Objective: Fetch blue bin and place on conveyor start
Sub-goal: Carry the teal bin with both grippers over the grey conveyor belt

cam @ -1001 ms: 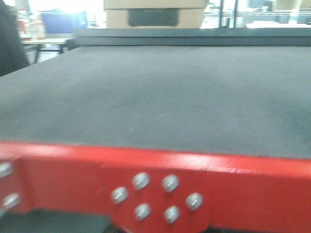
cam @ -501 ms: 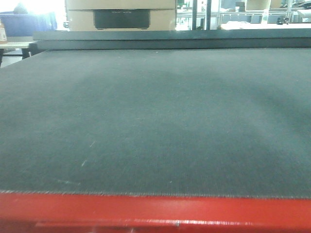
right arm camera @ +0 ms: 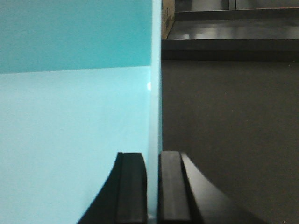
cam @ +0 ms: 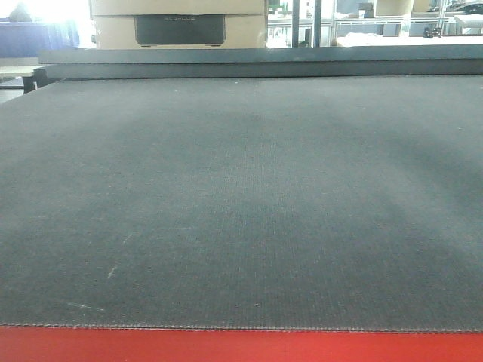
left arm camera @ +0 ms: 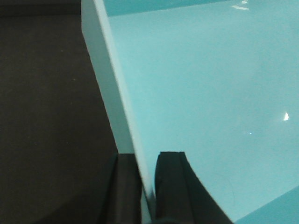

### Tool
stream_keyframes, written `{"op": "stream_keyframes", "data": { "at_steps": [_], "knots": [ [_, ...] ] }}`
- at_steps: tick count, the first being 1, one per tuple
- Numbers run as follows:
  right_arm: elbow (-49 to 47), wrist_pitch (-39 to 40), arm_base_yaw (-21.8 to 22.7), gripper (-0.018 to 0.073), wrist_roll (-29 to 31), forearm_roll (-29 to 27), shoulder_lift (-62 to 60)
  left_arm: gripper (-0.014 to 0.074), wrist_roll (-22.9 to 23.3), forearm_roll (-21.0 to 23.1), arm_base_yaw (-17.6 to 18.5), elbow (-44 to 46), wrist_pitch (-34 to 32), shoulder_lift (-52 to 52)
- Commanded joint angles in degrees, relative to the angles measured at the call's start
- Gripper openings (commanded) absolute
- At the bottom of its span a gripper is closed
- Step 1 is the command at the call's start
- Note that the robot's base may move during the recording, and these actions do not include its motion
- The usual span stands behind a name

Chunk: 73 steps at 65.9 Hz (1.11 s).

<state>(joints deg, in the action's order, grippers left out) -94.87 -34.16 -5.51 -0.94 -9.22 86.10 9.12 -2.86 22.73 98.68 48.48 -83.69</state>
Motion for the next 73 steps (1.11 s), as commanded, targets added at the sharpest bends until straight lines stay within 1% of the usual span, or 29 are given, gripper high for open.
{"op": "stream_keyframes", "data": {
  "at_steps": [1, 52, 56, 61, 69, 73],
  "knots": [
    [-0.5, 3.7, 0.1, -0.0151, 0.4, -0.2, -0.4, -0.0111, -1.0, 1.1, 0.3, 0.4, -1.9, 1.0],
    [-0.5, 4.5, 0.1, -0.0151, 0.4, -0.3, -0.4, -0.0111, -1.0, 1.1, 0.3, 0.4, -2.4, 1.0],
    [-0.5, 1.6, 0.1, -0.0151, 0.4, -0.5, -0.8, -0.0111, -1.0, 1.1, 0.3, 0.4, -3.4, 1.0],
    [-0.5, -3.5, 0.1, -0.0151, 0.4, -0.6, -1.4, -0.0111, -1.0, 1.1, 0.3, 0.4, -2.8, 1.0],
    [-0.5, -15.4, 0.1, -0.0151, 0.4, -0.6, -1.6, -0.0111, -1.0, 0.9, 0.2, 0.3, 0.2, 0.8],
    [-0.4, -20.9, 0.1, -0.0151, 0.4, -0.6, -1.6, -0.0111, -1.0, 0.9, 0.2, -0.1, 0.6, 0.3]
  ]
}}
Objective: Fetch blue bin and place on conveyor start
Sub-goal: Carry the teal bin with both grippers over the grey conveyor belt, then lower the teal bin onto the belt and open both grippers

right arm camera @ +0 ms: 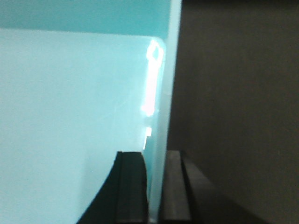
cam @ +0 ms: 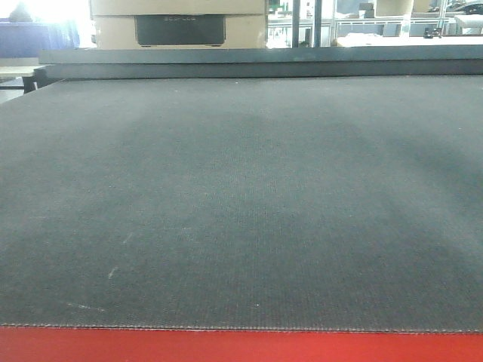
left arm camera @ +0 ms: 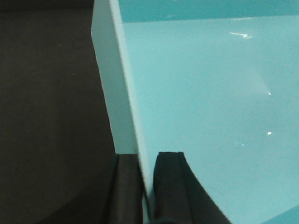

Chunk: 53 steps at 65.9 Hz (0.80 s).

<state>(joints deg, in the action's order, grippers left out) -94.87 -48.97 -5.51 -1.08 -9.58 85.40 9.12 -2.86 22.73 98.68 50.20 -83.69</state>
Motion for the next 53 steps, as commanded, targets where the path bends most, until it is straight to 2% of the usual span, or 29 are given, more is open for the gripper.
{"op": "stream_keyframes", "data": {
  "at_steps": [1, 6, 17, 37, 49, 53],
  "knots": [
    [-0.4, -7.2, 0.1, -0.0151, 0.5, -0.2, -0.9, -0.0111, -1.0, 0.8, 0.2, -0.3, -1.2, 0.1],
    [0.6, -9.3, 0.1, -0.0151, 0.5, -0.2, -0.9, -0.0111, -1.0, 0.1, 0.2, -1.2, -1.2, -1.0],
    [5.9, -7.6, 0.1, -0.0151, 0.5, -0.2, -0.8, -0.0111, -1.0, 0.0, -1.1, -4.5, -1.1, -4.4],
    [18.3, 2.1, 0.1, -0.0151, 0.5, -0.3, -0.7, -0.0111, -1.0, 0.0, -3.1, -10.6, -2.4, -10.1],
    [20.5, 4.9, 0.1, -0.0150, 0.5, -0.1, 0.9, -0.0111, -1.0, 0.3, -3.1, -13.1, -4.1, -12.1],
    [20.5, 4.9, 0.1, -0.0115, 0.5, -0.1, 1.9, -0.0099, -1.0, 1.1, -3.1, -13.3, -4.1, -12.7]
  ]
}}
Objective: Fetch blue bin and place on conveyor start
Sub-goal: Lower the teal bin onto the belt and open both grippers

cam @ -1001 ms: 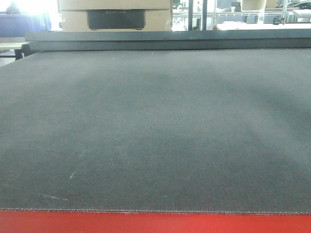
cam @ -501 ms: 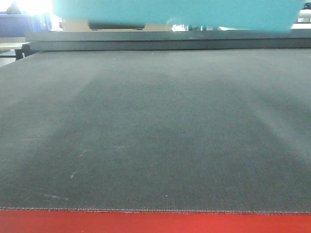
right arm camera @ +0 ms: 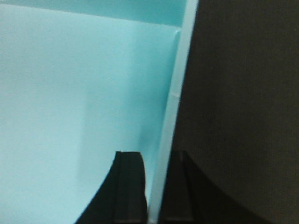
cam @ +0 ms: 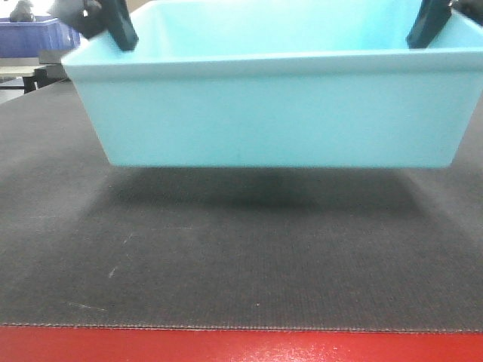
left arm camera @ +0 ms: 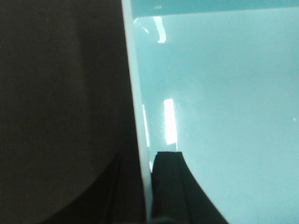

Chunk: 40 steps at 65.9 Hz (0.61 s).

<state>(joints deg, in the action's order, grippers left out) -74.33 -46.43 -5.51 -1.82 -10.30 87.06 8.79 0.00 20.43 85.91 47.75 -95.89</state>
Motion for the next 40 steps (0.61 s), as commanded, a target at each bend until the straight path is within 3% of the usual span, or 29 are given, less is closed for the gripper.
{"op": "stream_keyframes", "data": {
  "at_steps": [1, 6, 10, 19, 21, 23, 40],
  "knots": [
    [-0.1, 2.4, 0.1, -0.0108, 1.2, 0.6, 0.5, -0.0090, -0.6, -1.4, -0.8, -0.5, -1.6, -0.7],
    [-0.1, 1.9, 0.1, 0.0020, 1.2, 0.6, 1.8, -0.0008, -0.6, -0.6, -0.8, -0.5, -1.0, -1.4],
    [-0.1, 1.5, 0.1, 0.0180, 1.2, 0.6, 2.6, 0.0097, -0.6, 0.0, -0.8, -0.5, -0.4, -1.5],
    [-0.1, 2.0, 0.1, 0.0521, 1.2, 1.4, 2.9, 0.0464, -0.6, 0.0, -0.8, -0.5, 0.1, -1.5],
    [-0.4, 2.0, 0.1, 0.0577, 1.2, 1.5, 2.9, 0.0548, -0.6, 0.0, -0.8, -0.5, 0.3, -1.5],
    [-0.6, 2.0, 0.1, 0.0575, 1.2, 1.6, 2.9, 0.0633, -0.6, 0.0, -0.8, -0.5, 0.5, -1.4],
    [-5.1, 0.8, 0.1, 0.0494, 1.2, 1.7, 0.5, 0.0428, -0.6, -1.2, -0.9, -0.5, 0.9, 4.5]
  ]
}}
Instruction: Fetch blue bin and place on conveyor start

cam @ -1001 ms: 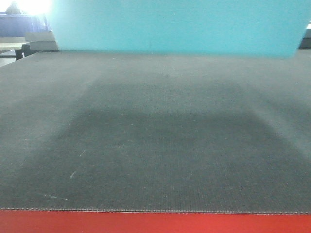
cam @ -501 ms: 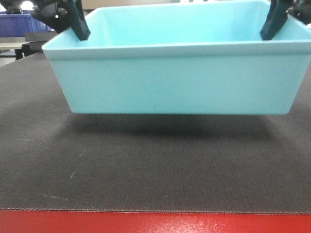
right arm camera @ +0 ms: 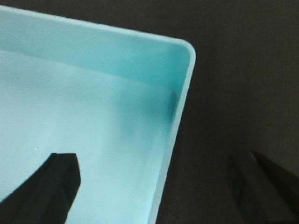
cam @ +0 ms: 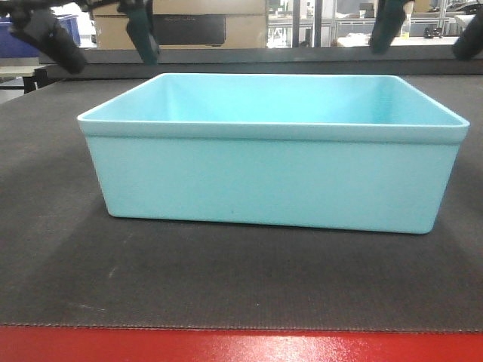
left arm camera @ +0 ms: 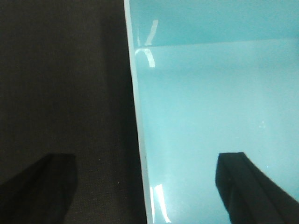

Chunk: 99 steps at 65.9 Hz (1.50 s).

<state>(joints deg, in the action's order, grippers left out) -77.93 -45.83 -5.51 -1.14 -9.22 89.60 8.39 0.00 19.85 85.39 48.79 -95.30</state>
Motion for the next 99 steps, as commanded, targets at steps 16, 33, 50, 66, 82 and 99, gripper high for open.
{"op": "stream_keyframes", "data": {
  "at_steps": [16, 33, 50, 66, 82, 99],
  "knots": [
    [-1.8, 2.2, 0.1, 0.0115, 0.6, 3.3, -8.6, 0.0095, -0.2, -1.9, -4.6, 0.0, -0.1, 16.1],
    [2.6, 5.6, 0.4, -0.0160, 0.6, 6.6, -15.7, -0.0111, -4.6, -2.8, -9.5, -1.0, -0.2, 25.8],
    [20.3, 20.2, 0.4, -0.0160, 0.6, 6.7, -28.2, -0.0111, -4.6, -5.4, -9.5, -14.8, -9.9, 37.5],
    [37.6, 35.5, 0.4, -0.0160, 0.6, 7.7, -40.8, -0.0111, -4.6, -5.2, -9.5, -35.8, -25.5, 53.2],
    [45.3, 42.0, 0.4, -0.0160, 0.6, 7.7, -46.4, -0.0111, -4.6, -4.8, -9.5, -49.2, -34.8, 64.8],
    [45.3, 42.1, 0.4, -0.0160, 0.6, 7.7, -46.4, -0.0111, -4.6, -4.0, -9.5, -50.7, -34.8, 67.0]
  ]
}}
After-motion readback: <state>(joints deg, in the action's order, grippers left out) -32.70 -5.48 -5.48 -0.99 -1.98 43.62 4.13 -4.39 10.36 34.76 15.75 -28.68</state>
